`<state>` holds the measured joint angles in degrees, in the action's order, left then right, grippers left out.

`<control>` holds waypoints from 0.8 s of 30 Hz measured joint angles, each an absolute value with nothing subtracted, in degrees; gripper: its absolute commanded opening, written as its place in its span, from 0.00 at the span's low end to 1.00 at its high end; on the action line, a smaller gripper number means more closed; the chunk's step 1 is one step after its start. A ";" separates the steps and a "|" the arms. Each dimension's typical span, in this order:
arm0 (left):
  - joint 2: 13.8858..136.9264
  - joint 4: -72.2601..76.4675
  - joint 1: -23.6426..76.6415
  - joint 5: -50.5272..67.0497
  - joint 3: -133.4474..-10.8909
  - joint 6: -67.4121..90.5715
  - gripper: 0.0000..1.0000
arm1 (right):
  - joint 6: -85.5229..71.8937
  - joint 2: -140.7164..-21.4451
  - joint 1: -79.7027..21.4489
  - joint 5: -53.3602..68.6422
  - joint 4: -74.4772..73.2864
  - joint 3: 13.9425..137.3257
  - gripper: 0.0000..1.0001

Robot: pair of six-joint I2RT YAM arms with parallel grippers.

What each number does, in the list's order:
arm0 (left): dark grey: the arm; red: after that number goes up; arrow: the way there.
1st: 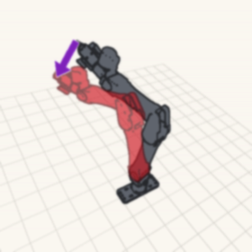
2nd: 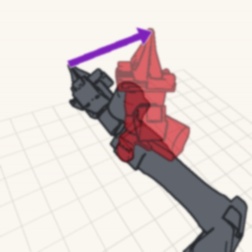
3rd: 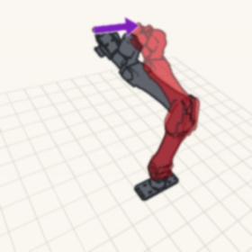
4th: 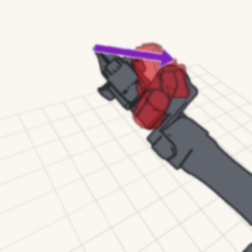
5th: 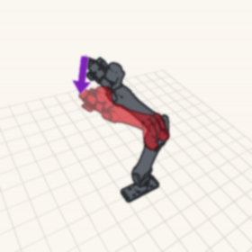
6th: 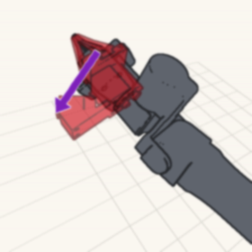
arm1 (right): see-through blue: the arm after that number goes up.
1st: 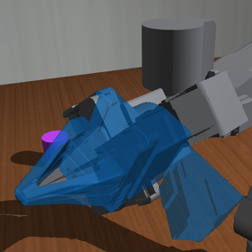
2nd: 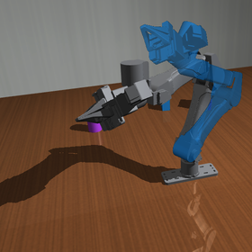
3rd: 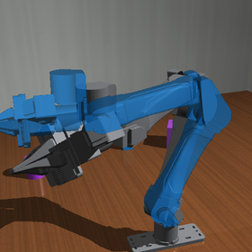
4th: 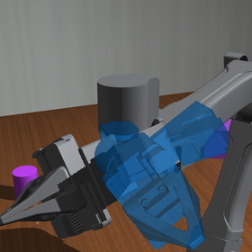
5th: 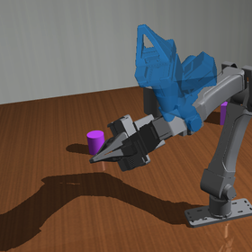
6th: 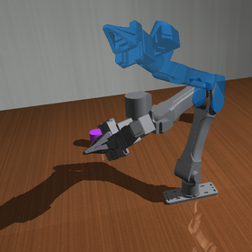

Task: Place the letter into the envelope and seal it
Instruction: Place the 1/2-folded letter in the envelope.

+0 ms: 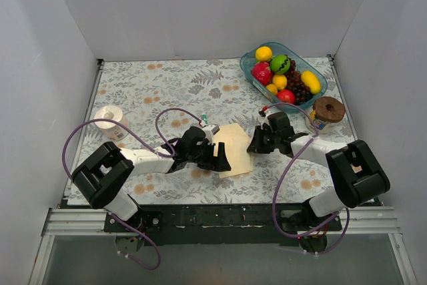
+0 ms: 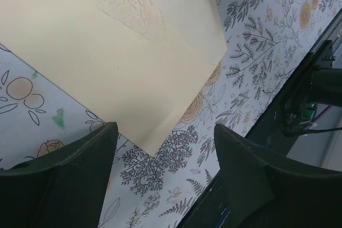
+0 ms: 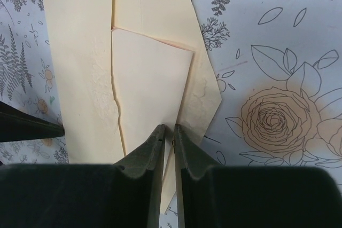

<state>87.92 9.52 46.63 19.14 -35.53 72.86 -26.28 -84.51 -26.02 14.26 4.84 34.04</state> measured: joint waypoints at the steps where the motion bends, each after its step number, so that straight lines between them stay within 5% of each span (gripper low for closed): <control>1: 87.92 9.52 46.63 19.14 -35.53 72.86 0.72 | -26.09 -84.68 -26.02 14.37 4.95 34.13 0.19; 24: 80.82 4.91 45.87 14.59 -35.75 72.66 0.80 | -21.56 -86.00 -26.44 17.12 4.62 36.32 0.16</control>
